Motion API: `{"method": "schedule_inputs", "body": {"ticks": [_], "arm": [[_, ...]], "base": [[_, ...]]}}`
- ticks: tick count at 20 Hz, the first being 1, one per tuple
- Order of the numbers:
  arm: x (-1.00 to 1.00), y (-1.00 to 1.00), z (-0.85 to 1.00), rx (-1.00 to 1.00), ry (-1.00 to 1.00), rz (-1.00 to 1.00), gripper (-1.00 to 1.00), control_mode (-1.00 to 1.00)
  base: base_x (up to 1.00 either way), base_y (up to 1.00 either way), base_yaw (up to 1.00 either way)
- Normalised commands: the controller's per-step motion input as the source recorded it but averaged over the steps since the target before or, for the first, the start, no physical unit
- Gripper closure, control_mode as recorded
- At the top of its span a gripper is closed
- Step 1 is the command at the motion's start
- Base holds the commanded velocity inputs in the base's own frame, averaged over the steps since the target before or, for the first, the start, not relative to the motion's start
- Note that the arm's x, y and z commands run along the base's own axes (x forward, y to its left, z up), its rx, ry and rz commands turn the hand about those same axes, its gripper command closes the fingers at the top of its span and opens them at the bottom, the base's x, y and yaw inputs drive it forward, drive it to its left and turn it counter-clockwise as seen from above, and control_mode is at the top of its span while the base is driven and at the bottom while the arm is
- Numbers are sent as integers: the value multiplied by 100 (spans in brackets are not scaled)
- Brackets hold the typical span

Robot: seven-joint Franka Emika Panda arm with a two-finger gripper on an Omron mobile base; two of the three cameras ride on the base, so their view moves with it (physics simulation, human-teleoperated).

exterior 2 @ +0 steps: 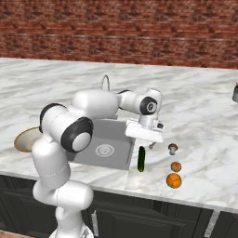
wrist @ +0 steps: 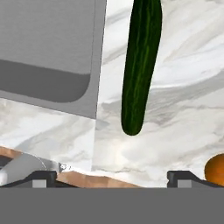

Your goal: There is a mixed pile of frozen fruits and vegetables on the counter. Locate all the frozen vegetables and place the items in a bowl on the counter. Take all the frozen fruits and defrost them in a running sink.

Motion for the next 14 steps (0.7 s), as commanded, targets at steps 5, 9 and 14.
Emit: {"method": "schedule_inputs", "body": {"ticks": [5,9,14], "arm": [[46,-3,-30,-4,-7,7,-100,-100],[29,-4,-48,-10,-7,5,-100,-100],[0,0,-53,-12,-12,4,-100,-100]], "base": [[0,0,0],[0,0,0],[0,0,0]]}}
